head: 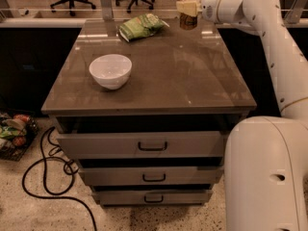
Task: Place orange can into white bowl
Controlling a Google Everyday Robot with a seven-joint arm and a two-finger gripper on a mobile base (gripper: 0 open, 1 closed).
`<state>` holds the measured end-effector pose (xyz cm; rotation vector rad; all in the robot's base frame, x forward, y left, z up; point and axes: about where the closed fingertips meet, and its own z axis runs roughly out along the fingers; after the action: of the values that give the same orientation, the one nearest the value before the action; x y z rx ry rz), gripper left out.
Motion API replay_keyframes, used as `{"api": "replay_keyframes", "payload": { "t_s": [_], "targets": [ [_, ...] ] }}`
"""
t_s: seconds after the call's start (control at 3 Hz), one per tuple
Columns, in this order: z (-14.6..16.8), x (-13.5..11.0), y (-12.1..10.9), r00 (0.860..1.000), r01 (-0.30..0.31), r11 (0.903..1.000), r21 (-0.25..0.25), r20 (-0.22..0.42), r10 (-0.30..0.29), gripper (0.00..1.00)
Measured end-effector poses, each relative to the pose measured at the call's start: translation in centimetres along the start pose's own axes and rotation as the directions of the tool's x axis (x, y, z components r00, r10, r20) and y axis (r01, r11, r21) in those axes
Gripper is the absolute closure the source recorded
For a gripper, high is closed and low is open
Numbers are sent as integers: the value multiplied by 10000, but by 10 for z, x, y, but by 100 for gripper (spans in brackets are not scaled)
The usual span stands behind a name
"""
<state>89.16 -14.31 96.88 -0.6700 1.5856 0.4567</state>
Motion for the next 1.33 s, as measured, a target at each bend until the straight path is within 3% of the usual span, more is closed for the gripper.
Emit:
{"api": "replay_keyframes", "payload": {
  "t_s": [0.33, 0.67, 1.0, 1.33],
  "targets": [
    [-13, -23, 9, 9995, 211, 9997, 157, 228, -215, 100],
    [-24, -45, 37, 9969, 468, 9987, 201, 618, -480, 100],
    [-36, -62, 84, 9925, 743, 9972, 38, 975, -743, 100],
    [-41, -59, 142, 9915, 988, 9931, -632, 906, -929, 100]
  ]
}}
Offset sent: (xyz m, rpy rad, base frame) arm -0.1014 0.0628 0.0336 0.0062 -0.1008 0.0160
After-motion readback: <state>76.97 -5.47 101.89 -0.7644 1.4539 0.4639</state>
